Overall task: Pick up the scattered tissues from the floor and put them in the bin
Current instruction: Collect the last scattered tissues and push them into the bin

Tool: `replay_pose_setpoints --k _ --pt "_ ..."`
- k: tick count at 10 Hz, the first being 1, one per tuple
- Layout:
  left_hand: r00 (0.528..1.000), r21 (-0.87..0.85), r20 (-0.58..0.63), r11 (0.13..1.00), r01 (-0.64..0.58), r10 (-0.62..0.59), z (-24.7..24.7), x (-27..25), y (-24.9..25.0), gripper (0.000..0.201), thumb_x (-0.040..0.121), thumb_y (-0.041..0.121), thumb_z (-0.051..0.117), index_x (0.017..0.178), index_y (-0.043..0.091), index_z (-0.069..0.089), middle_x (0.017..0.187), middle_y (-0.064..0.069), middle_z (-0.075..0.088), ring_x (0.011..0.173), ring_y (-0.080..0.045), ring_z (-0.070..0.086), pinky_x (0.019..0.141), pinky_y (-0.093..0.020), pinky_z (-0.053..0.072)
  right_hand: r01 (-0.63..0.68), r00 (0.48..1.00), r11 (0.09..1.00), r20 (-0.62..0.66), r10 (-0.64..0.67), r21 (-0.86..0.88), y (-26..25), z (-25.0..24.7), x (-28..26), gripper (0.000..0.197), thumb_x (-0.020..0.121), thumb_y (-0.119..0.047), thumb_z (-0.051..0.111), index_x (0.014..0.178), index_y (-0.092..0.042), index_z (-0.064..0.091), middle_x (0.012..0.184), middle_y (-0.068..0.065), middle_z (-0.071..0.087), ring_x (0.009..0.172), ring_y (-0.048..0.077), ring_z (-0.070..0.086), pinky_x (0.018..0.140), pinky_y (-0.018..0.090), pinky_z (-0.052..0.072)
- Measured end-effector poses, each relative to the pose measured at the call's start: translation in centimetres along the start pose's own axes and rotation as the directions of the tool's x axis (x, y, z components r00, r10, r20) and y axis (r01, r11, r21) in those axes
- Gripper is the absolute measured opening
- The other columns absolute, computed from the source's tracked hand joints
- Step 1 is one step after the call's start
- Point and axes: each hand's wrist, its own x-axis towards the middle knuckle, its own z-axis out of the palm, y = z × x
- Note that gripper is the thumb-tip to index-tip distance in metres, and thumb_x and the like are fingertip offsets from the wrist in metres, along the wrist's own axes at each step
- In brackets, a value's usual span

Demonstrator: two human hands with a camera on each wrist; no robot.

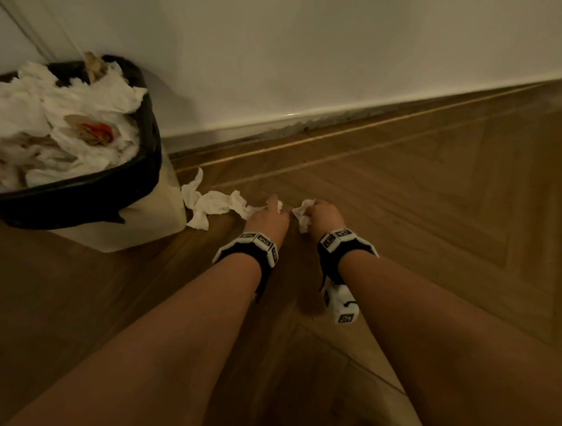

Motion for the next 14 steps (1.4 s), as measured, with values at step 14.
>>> replay_pose_setpoints --k 14 --pt "0.892 0.018 -0.444 0.994 0.104 -0.085 -20.8 -21.6 -9.0 0.029 0.089 0.007 0.046 0.118 0.009 0.045 0.124 -0.014 0.046 0.117 -0.03 0.04 0.095 -0.037 0.035 0.108 0.956 0.904 -0.292 0.019 0.413 -13.4 -13.7 -20.9 0.034 0.099 -0.005 0.038 0.131 0.004 0.046 0.123 0.018 0.055 0.113 0.028 0.055 0.092 0.032 0.044"
